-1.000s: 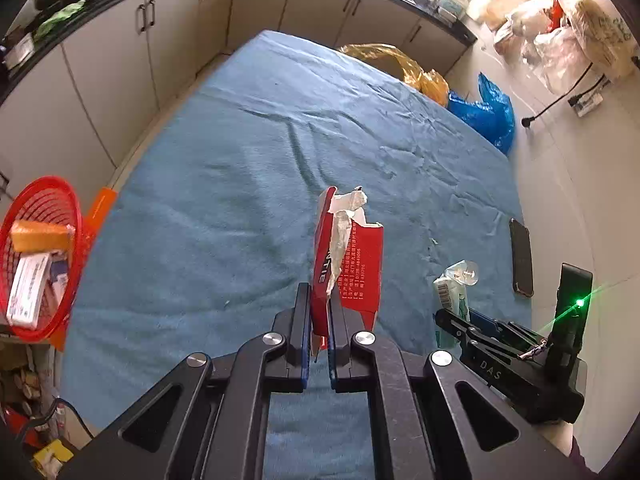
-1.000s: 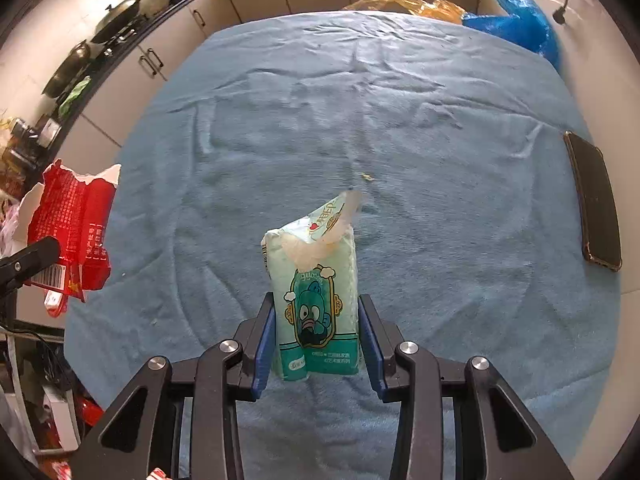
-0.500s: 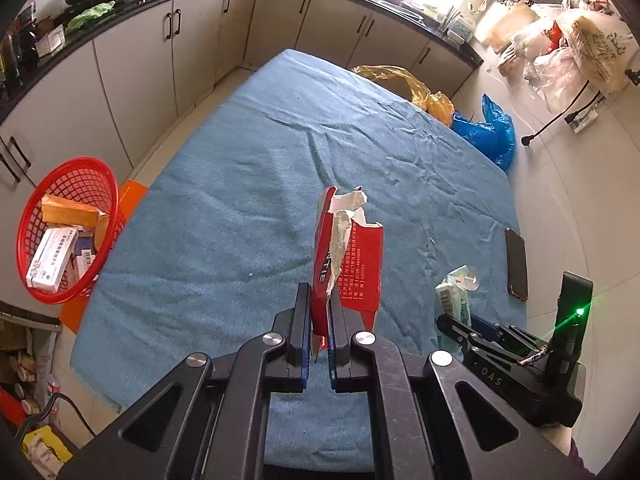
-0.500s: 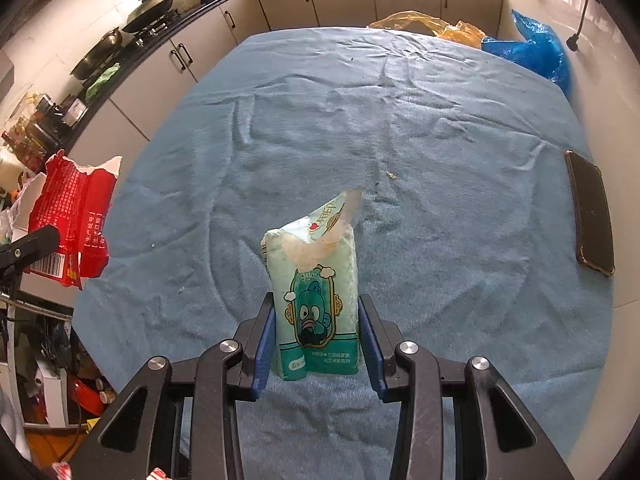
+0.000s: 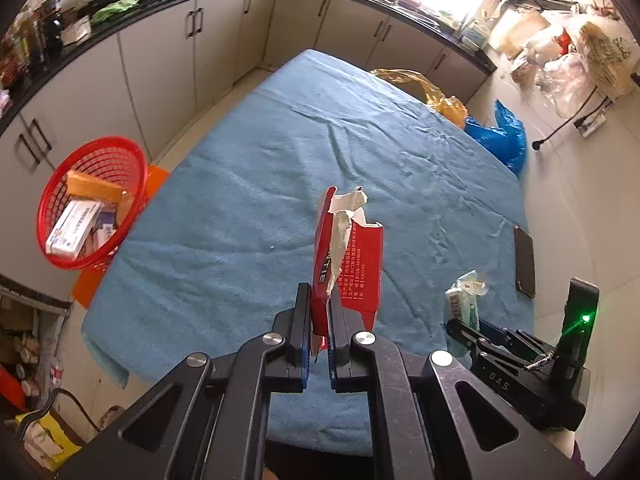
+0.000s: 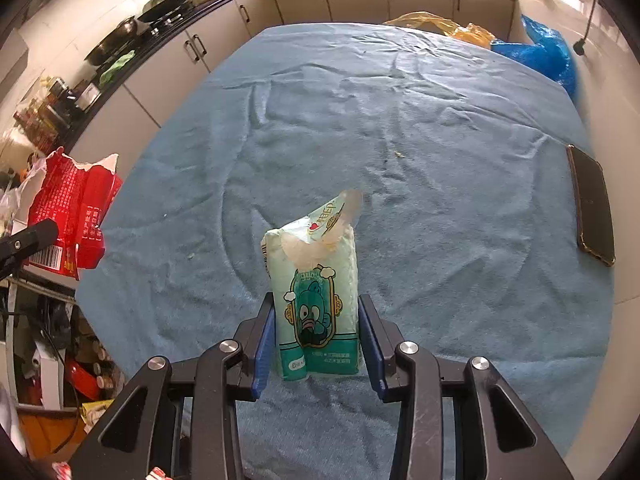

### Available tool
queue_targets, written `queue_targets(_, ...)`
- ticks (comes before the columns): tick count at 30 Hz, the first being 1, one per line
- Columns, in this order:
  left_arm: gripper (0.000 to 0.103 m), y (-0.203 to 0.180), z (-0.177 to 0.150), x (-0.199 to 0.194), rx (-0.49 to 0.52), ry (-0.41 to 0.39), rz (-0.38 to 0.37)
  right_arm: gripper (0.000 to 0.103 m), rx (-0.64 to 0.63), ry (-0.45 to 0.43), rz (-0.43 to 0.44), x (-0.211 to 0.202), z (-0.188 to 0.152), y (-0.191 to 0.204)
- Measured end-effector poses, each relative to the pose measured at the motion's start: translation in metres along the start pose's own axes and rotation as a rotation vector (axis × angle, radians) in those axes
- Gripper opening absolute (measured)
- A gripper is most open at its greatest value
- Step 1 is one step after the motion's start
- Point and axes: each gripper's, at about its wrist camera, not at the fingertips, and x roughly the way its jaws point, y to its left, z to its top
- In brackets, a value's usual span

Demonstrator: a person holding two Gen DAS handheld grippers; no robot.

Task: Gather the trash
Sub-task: 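Carry the red packet and tissue pack over the red basket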

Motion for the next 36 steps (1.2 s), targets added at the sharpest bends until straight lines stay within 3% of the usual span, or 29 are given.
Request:
queue_targets(12, 0.006, -0.004, -0.005, -0.008, 0.013, -0.022, 0.115, 0.042, -0.01, -0.002, 0.019, -0.003, -0.009, -0.001)
queue_targets(23, 0.006, -0.01, -0.001, -0.004, 0.056, -0.021, 0.15, 0.042, 0.018, 0.008, 0.023, 0.004, -0.007, -0.006)
queue_targets(36, 0.006, 0.039, 0.023, -0.011, -0.022, -0.035, 0.157, 0.042, -0.058, 0.033, 0.038, 0.029, 0.024, 0.041)
